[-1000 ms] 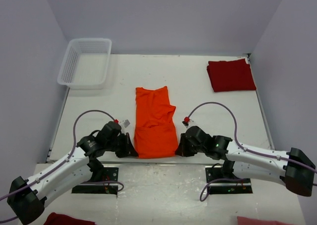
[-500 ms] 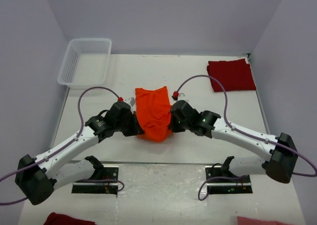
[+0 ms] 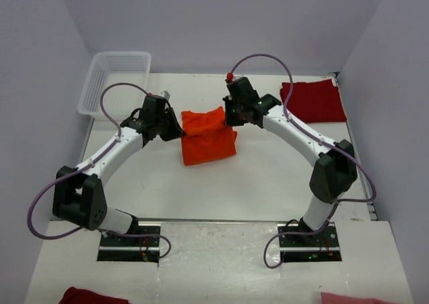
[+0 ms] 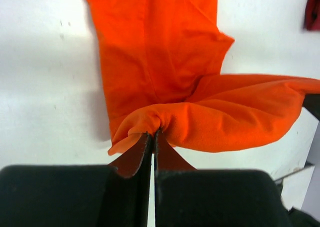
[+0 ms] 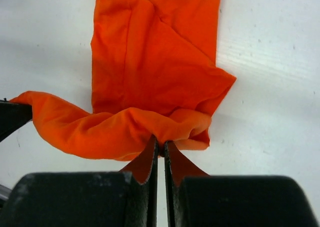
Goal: Fold and stack the t-shirts
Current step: Fold the long partially folded tshirt into a neat square
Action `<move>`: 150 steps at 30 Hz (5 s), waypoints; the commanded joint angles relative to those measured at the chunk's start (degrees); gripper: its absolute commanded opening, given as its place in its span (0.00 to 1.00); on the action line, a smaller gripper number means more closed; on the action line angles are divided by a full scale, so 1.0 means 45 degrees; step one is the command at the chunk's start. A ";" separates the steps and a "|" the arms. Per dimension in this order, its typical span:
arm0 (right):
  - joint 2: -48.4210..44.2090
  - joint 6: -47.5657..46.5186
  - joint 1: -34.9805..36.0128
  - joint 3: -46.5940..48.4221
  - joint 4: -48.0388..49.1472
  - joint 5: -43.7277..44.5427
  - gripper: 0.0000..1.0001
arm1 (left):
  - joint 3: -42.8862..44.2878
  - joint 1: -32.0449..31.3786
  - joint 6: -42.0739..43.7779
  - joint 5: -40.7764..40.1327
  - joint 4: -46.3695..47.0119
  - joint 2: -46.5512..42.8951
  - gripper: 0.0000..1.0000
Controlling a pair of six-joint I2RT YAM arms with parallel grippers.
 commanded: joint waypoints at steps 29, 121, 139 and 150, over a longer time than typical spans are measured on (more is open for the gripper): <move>0.7015 -0.3360 -0.3905 0.8686 -0.0504 -0.2881 0.78 | 1.0125 0.1674 0.4476 0.1682 0.6325 0.9325 0.79; -0.1797 0.0370 -0.1229 -0.7468 0.4983 -0.5480 0.32 | -0.4214 -0.3327 0.0257 -0.4528 0.2848 -0.2339 0.00; -0.2088 0.0546 -0.1209 -0.8033 0.5120 -0.5149 0.30 | -0.4585 -0.2780 0.0921 -0.4411 0.2124 -0.3784 0.00; -0.2245 0.0585 -0.1190 -0.8541 0.5198 -0.4914 0.31 | -0.5269 -0.2741 0.0824 -0.3806 0.2632 -0.3609 0.00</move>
